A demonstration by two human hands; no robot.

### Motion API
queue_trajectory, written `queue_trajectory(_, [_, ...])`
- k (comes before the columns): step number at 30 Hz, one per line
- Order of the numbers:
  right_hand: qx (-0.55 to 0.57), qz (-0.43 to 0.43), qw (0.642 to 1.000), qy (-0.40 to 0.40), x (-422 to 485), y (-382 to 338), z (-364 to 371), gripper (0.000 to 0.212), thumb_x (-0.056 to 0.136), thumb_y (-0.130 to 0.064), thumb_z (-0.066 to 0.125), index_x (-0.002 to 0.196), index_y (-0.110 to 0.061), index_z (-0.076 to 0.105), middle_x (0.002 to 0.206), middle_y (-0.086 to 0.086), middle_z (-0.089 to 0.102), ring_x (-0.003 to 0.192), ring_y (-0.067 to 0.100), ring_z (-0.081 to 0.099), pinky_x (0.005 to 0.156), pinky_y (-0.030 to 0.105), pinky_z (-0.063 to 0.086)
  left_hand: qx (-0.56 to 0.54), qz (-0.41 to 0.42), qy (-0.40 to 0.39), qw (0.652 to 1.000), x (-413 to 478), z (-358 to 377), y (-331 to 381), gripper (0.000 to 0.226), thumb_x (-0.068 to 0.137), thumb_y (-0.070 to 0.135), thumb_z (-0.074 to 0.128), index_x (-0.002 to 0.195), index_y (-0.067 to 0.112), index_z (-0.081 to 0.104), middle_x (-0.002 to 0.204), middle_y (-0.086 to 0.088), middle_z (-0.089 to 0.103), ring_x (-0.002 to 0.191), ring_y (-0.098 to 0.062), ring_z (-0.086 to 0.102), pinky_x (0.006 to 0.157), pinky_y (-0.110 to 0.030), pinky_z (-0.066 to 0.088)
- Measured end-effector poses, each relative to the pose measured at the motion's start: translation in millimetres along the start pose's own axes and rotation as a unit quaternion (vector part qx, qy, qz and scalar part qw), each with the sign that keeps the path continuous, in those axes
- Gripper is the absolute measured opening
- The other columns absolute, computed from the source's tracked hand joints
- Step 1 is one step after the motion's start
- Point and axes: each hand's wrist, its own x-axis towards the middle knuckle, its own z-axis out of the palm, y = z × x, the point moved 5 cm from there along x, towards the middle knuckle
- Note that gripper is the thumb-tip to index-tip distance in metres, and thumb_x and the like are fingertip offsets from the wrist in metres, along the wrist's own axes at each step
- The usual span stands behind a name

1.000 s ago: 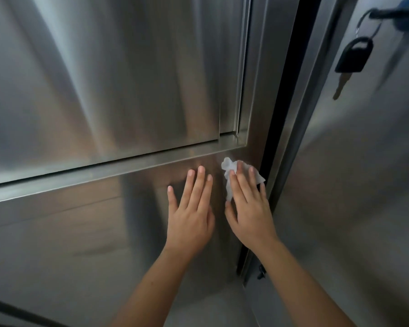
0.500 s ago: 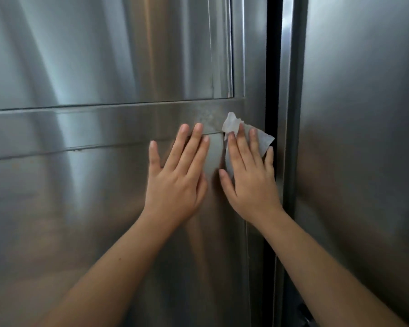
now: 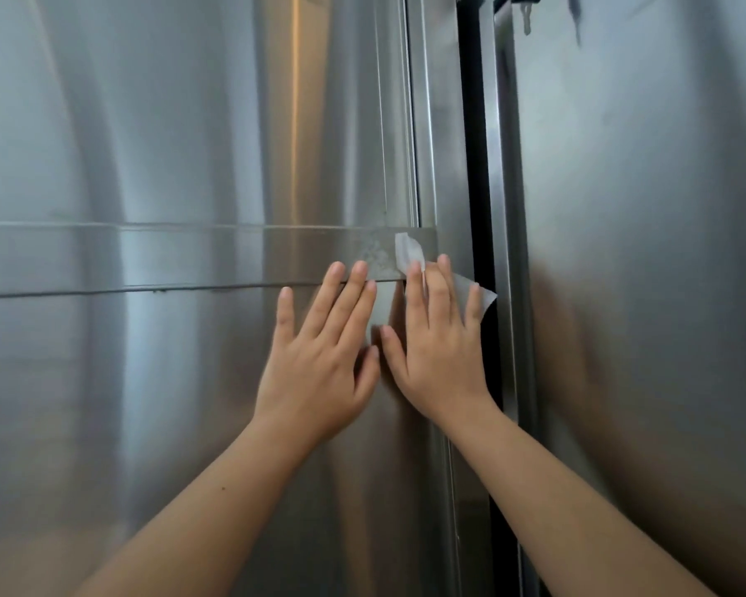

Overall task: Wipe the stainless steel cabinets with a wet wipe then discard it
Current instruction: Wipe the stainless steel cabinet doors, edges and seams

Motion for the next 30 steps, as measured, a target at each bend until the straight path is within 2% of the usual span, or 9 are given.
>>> queue_trajectory(4, [0.060, -0.019, 0.998, 0.021, 3.4, 1.6, 6.8, 0.066, 0.091, -0.038, 0.033, 0.137, 0.010, 0.034, 0.144, 0.027, 0.032, 0.135, 0.038, 0.029, 0.105, 0.056, 0.031, -0.002, 0.000, 0.005, 1.000, 0.1, -1.1, 0.7, 0.061, 0.087, 0.037, 0.034, 0.141, 0.008, 0.038, 0.151, -0.008, 0.029, 0.140, -0.024, 0.023, 0.110, -0.052, 0.013])
queue_trajectory(10, [0.085, -0.039, 0.995, 0.019, 3.8, 8.6, 17.7, 0.066, 0.093, -0.043, 0.028, 0.144, -0.003, 0.017, 0.153, 0.015, 0.012, 0.142, 0.029, 0.014, 0.112, 0.053, 0.015, -0.003, 0.000, 0.007, 1.000, -0.3, 1.2, 0.2, 0.063, 0.087, 0.039, 0.035, 0.142, 0.009, 0.037, 0.152, -0.008, 0.028, 0.141, -0.023, 0.021, 0.110, -0.050, 0.009])
queue_trajectory(15, [0.097, -0.011, 0.995, 0.017, 3.0, 10.1, 19.5, 0.063, 0.094, -0.043, 0.026, 0.146, -0.010, 0.014, 0.154, 0.007, 0.011, 0.143, 0.024, 0.010, 0.113, 0.052, 0.010, -0.004, -0.001, 0.013, 1.000, -0.8, 0.6, 0.4, 0.063, 0.087, 0.038, 0.035, 0.142, 0.008, 0.037, 0.152, -0.008, 0.028, 0.141, -0.023, 0.021, 0.110, -0.050, 0.009])
queue_trajectory(21, [0.071, -0.002, 0.997, -0.006, -23.5, 10.4, 24.6, 0.064, 0.094, -0.046, 0.024, 0.147, -0.010, 0.019, 0.155, 0.004, 0.011, 0.143, 0.027, 0.008, 0.111, 0.054, 0.010, 0.000, 0.000, 0.011, 1.000, -1.0, -0.5, 1.5, 0.063, 0.087, 0.038, 0.034, 0.142, 0.007, 0.037, 0.151, -0.008, 0.028, 0.140, -0.024, 0.022, 0.109, -0.053, 0.015])
queue_trajectory(30, [0.046, 0.007, 0.998, -0.050, -54.2, 7.4, 28.4, 0.068, 0.094, -0.049, 0.023, 0.146, -0.006, 0.021, 0.155, 0.010, 0.013, 0.143, 0.028, 0.006, 0.113, 0.053, 0.009, 0.001, 0.000, 0.006, 1.000, -1.2, -0.7, 1.9, 0.063, 0.087, 0.037, 0.034, 0.142, 0.006, 0.038, 0.152, -0.009, 0.028, 0.141, -0.024, 0.022, 0.108, -0.055, 0.017])
